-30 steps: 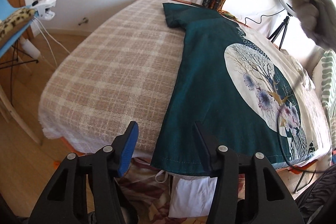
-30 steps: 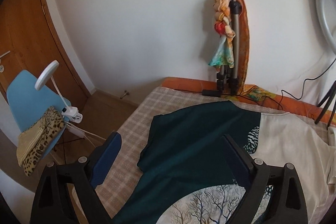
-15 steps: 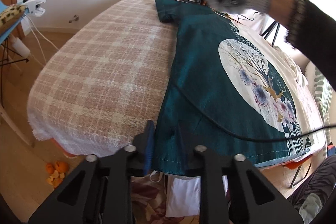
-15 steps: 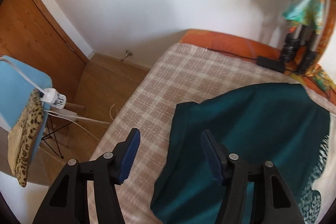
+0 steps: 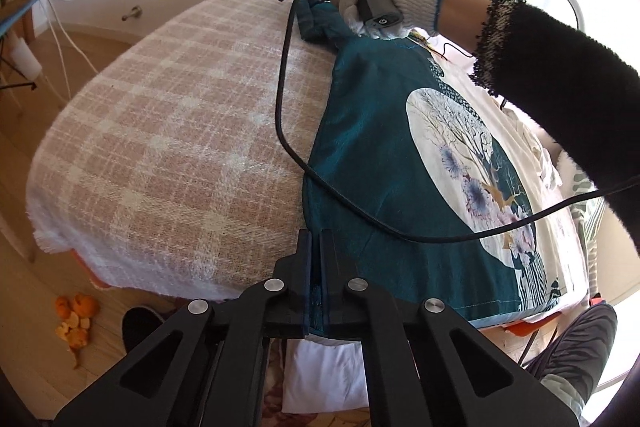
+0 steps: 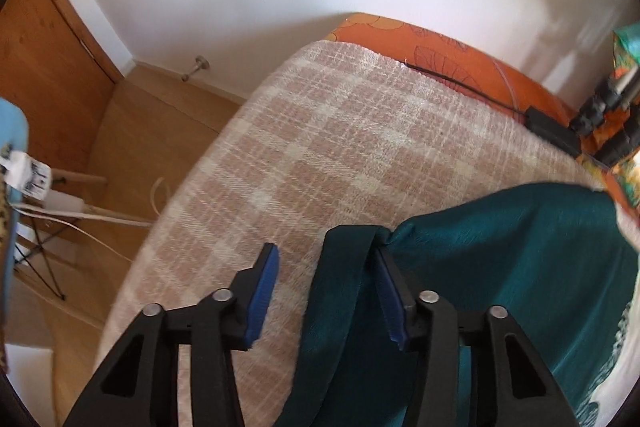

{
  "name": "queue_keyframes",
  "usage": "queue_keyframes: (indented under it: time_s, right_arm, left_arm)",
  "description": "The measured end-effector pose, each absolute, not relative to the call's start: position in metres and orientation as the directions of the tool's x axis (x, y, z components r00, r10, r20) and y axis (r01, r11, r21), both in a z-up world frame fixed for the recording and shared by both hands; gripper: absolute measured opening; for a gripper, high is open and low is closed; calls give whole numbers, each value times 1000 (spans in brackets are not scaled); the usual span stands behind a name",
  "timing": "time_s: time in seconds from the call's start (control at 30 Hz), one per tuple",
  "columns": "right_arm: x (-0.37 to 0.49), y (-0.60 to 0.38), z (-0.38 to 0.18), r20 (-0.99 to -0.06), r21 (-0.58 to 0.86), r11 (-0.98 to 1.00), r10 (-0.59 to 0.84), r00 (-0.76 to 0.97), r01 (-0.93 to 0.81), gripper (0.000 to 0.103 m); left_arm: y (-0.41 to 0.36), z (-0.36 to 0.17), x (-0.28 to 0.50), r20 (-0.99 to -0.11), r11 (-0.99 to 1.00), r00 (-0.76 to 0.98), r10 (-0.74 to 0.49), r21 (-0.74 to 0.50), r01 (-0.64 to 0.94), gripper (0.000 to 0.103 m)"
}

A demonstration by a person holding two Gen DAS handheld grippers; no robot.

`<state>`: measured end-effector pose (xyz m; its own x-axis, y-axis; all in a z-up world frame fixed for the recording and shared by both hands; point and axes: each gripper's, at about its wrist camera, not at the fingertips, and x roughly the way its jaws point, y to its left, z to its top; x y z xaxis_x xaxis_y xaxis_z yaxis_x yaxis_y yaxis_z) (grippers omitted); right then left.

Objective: Fold small clothes
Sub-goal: 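Grasp the dark green side edge of the T-shirt with both grippers, then fold the green side edge toward the shirt's center with both grippers, then release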

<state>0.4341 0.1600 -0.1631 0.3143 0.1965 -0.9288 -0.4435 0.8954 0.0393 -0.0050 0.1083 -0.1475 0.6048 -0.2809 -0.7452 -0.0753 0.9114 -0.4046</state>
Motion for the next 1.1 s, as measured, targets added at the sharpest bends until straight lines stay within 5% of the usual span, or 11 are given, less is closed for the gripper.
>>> queue_keyframes:
  time_s: [0.13, 0.2, 0.7, 1.1]
  right_arm:
    - [436, 154, -161, -927, 3, 893, 171, 334, -450, 4]
    - [442, 145, -160, -924, 40, 900, 199, 326, -435, 1]
    - [449, 48, -83, -834, 180, 906, 347, 428, -383, 0]
    - [449, -59, -74, -825, 163, 937, 301, 478, -308, 0]
  left_arm:
    - [106, -144, -6, -731, 905, 614, -296, -420, -64, 1]
    - [105, -140, -6, -724, 906, 623, -296, -420, -58, 1]
    - [85, -116, -13, -672, 909, 666, -323, -416, 22, 1]
    - [0, -115, -1, -691, 896, 573, -441, -378, 234, 1]
